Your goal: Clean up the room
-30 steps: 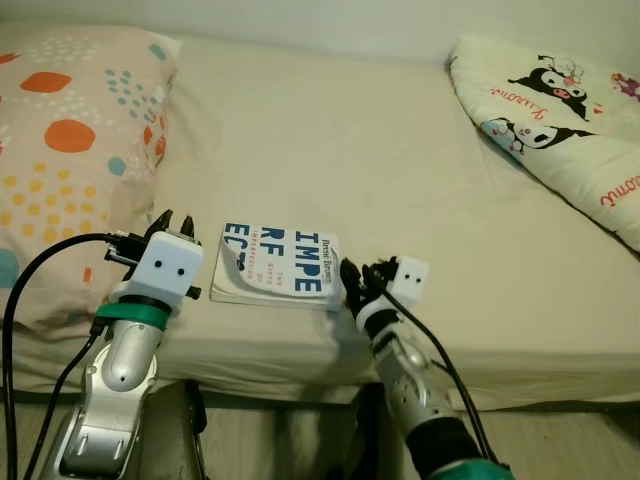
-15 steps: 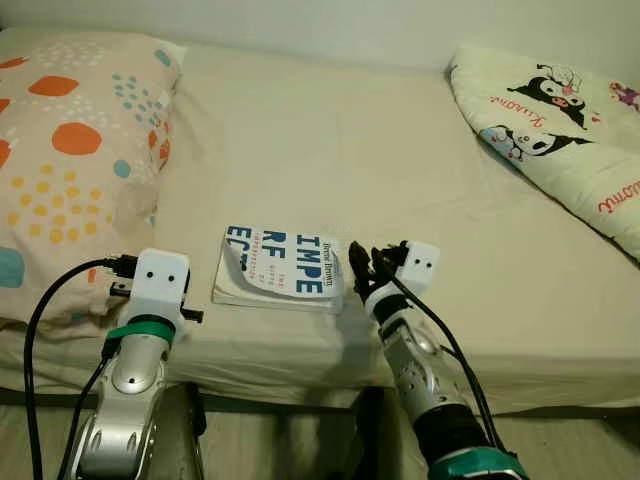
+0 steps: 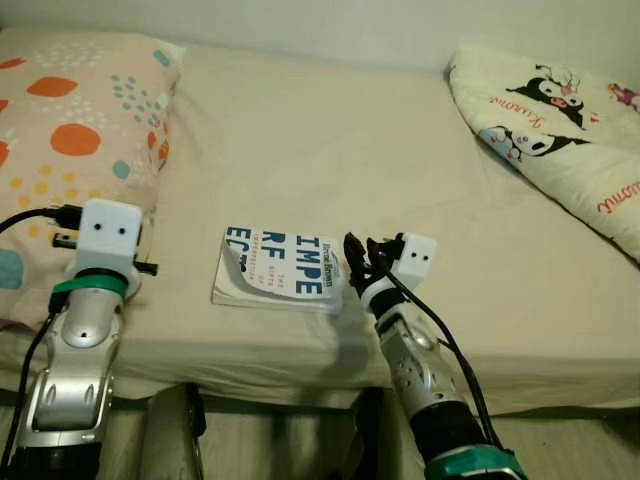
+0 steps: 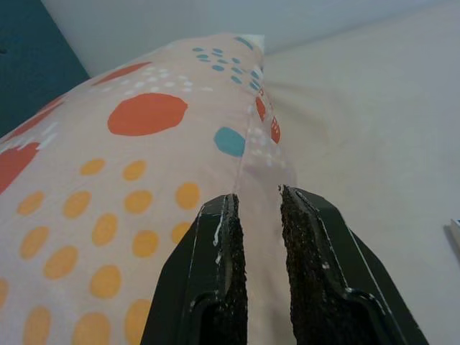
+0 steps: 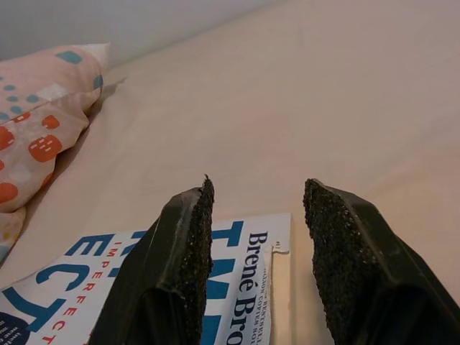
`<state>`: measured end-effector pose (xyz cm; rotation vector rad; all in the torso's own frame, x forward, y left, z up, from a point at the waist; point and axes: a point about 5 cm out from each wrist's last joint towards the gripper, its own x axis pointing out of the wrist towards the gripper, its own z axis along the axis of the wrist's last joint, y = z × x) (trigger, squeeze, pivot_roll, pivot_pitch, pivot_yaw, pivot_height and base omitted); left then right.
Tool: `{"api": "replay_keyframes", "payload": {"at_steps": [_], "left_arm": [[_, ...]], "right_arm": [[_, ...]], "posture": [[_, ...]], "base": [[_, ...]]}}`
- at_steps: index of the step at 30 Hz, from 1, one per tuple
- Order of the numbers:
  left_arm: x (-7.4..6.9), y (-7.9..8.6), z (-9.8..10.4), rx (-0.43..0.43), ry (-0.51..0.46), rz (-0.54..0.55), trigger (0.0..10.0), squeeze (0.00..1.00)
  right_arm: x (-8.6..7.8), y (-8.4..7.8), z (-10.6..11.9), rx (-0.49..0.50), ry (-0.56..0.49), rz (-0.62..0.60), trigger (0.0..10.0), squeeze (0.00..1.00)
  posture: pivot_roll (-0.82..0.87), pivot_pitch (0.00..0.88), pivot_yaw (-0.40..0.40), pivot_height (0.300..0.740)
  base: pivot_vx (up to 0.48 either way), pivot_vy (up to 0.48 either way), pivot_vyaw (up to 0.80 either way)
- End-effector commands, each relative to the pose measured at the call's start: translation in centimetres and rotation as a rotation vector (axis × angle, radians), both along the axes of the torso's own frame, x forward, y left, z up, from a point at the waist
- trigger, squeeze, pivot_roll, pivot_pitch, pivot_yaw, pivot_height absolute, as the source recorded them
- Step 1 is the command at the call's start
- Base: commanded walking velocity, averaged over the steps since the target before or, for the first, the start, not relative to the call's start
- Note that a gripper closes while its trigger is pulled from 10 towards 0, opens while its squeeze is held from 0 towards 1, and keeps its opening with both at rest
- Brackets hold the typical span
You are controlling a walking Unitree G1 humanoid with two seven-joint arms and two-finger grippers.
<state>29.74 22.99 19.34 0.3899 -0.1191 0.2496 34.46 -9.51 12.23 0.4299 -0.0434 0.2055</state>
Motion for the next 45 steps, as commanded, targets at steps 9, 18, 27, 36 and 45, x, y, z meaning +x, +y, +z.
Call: {"api": "replay_keyframes", "payload": {"at_steps": [9, 18, 27, 36, 45], "left_arm": [[-0.3, -2.0, -1.9, -0.024, 0.054, -0.075, 10.0, 0.00], [-0.3, -2.5, -2.4, -0.024, 0.069, -0.108, 10.0, 0.00], [-0.5, -2.8, -3.7, -0.026, 0.113, -0.115, 10.0, 0.00], [-0.7, -3.0, -4.5, -0.017, 0.136, -0.122, 10.0, 0.00], [-0.8, -2.8, -4.6, -0.015, 0.136, -0.118, 10.0, 0.00]], "right_arm": [[-0.4, -0.3, 0.3, -0.003, -0.039, -0.004, 10.0, 0.00], [-0.1, -1.0, 0.5, -0.029, -0.039, -0.046, 10.0, 0.00], [-0.3, -0.8, 0.1, -0.048, -0.036, -0.035, 10.0, 0.00], [-0.4, -0.8, -0.1, -0.058, -0.028, -0.035, 10.0, 0.00], [-0.5, -0.8, -0.4, -0.061, -0.021, -0.034, 10.0, 0.00]], "posture": [[0.24, 0.030, -0.068, 0.479], [0.24, 0.023, -0.063, 0.507], [0.24, 0.016, -0.060, 0.535], [0.24, 0.015, -0.060, 0.569], [0.24, 0.017, -0.058, 0.612]], "base": [[0.000, 0.000, 0.00], [0.000, 0.000, 0.00], [0.000, 0.000, 0.00], [0.000, 0.000, 0.00], [0.000, 0.000, 0.00]]}}
